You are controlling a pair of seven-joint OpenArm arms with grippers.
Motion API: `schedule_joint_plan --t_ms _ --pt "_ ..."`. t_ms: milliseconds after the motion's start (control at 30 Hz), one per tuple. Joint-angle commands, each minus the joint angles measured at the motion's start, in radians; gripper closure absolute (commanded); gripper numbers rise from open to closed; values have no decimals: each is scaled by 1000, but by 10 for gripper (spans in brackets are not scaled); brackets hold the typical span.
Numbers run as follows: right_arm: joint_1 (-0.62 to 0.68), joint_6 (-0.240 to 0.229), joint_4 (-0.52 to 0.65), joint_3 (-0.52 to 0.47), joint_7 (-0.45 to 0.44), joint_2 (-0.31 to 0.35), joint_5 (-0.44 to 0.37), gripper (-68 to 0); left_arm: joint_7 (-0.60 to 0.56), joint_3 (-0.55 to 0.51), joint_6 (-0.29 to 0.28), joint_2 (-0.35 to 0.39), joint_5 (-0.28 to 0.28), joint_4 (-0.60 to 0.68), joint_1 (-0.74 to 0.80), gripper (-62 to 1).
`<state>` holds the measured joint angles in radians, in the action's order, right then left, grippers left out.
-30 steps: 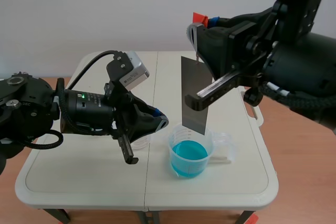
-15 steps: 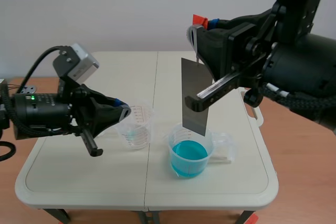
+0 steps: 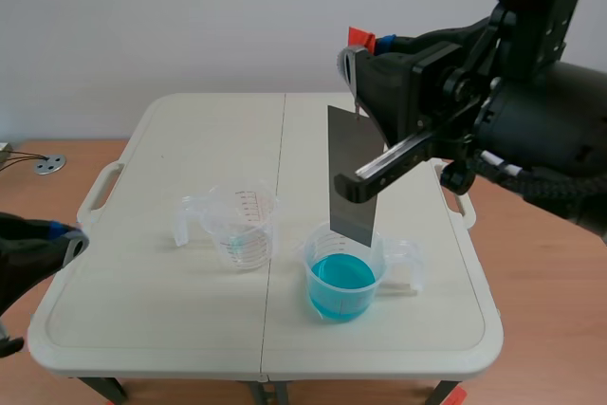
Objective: Hold the metal plate by the orange handle, dip it into the blue solution, take it out and point at it, then put the plate back in the beaker on the left.
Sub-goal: 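Lower the plate into the blue solution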
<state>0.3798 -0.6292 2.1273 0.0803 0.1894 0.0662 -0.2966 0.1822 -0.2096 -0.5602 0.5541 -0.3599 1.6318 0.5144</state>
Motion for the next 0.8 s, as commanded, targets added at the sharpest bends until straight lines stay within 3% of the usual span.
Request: schedule_joint_plan --t_ms 0,233,467,767 --pt "-11 0 22 -1 -11 -1 -10 -13 -18 -21 -2 1 -10 14 42 -16" --pt "-11 0 -14 0 -12 29 -40 -13 -83 -111 34 1 19 14 237 -16" --pt "-11 0 -63 6 -19 28 -53 -13 -112 -118 111 1 68 14 385 -16" --pt "-14 0 -119 32 -20 28 -56 -13 -207 -118 235 -3 69 14 496 -16"
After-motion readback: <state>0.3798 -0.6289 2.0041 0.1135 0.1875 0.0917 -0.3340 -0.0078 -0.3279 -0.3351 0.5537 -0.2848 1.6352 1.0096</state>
